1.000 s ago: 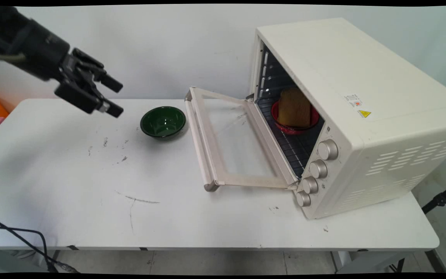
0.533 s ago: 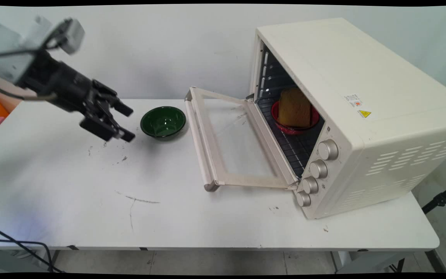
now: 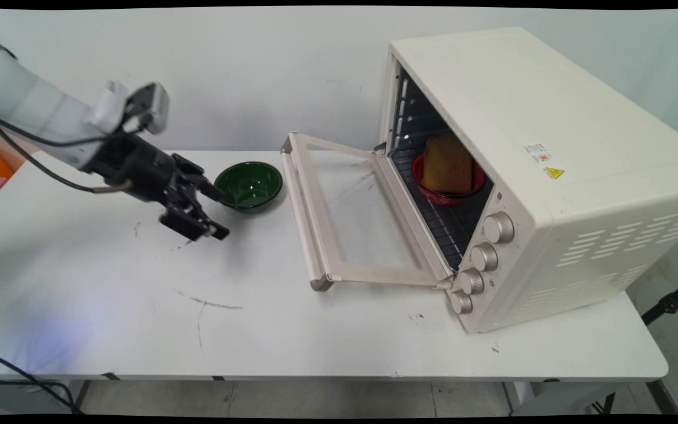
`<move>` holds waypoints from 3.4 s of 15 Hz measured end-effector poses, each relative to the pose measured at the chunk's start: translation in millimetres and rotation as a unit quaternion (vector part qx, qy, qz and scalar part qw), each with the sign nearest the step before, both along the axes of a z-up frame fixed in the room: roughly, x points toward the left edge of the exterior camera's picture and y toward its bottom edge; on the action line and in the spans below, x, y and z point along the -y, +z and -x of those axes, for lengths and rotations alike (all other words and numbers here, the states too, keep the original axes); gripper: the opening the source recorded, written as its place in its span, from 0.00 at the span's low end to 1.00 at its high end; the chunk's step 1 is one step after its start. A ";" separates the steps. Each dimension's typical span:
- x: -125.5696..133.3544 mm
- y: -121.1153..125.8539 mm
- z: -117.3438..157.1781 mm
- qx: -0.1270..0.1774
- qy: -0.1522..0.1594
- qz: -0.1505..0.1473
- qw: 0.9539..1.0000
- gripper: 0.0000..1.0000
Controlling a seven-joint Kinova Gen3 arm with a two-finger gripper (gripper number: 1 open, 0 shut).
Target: Close the oven
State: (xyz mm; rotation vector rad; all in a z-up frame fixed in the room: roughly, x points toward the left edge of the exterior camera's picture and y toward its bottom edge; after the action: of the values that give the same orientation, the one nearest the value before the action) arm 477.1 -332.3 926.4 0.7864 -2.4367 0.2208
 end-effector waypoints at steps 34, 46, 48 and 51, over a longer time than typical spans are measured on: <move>59.4 -81.9 58.6 -0.073 0.002 0.061 0.995 0.00; 84.3 -18.6 85.2 -0.112 0.019 0.106 0.988 0.00; 92.2 -7.3 90.8 -0.117 0.021 0.113 0.986 0.00; 101.6 6.3 96.6 -0.119 0.022 0.117 0.986 0.00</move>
State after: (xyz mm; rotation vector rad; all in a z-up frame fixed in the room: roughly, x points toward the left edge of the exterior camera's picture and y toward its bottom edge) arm 380.5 -433.9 932.7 0.7182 -2.1230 0.3995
